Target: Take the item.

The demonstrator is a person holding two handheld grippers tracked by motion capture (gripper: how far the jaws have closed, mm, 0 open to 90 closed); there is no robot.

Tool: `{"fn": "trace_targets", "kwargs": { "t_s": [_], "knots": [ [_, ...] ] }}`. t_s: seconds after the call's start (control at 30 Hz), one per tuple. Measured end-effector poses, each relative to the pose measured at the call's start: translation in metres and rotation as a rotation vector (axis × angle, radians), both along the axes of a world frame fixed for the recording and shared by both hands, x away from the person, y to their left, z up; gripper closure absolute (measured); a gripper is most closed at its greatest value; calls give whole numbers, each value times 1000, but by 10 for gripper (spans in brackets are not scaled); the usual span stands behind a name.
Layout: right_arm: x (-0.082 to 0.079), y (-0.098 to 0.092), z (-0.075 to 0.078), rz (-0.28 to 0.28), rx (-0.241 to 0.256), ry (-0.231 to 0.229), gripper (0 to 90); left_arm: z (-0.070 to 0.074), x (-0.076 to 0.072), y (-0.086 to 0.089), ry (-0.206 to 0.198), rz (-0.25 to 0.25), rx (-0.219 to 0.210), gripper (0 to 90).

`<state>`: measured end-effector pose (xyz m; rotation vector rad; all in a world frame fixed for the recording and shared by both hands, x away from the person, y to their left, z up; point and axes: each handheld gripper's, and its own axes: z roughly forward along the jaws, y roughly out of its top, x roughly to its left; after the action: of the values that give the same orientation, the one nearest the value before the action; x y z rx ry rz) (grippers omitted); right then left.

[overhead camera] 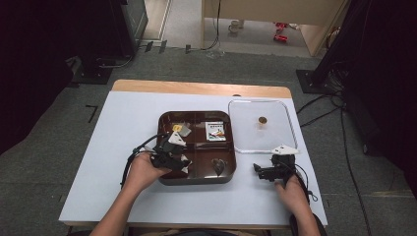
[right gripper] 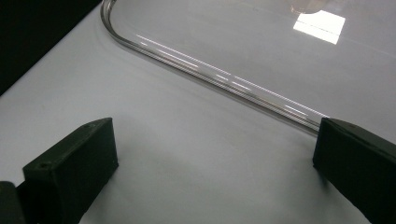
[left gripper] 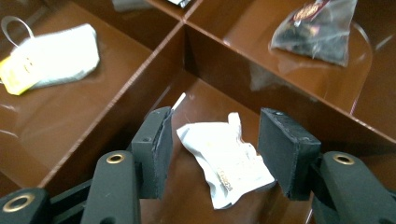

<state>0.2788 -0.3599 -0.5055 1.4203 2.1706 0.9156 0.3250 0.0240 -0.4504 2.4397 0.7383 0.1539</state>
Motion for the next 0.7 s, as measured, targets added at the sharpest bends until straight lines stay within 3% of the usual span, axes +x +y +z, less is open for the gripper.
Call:
{"fn": "trace_targets", "kwargs": {
  "t_s": [0.1, 0.27, 0.5, 0.67, 0.7],
  "knots": [
    [0, 0, 0, 0, -1, -1, 0, -4, 0, -3, 26, 1, 68, 438],
    [0, 0, 0, 1, -1, -3, 0, -8, 1, -7, 40, 7, 124, 390],
    [0, 0, 0, -1, 0, -1, 0, -8, 7, -10, 102, 27, 128, 393],
    [0, 0, 0, 0, 1, -1, 0, -7, 6, -11, 117, 28, 132, 456],
    [0, 0, 0, 0, 0, -2, 0, -7, 5, -12, 120, 9, 126, 515]
  ]
}}
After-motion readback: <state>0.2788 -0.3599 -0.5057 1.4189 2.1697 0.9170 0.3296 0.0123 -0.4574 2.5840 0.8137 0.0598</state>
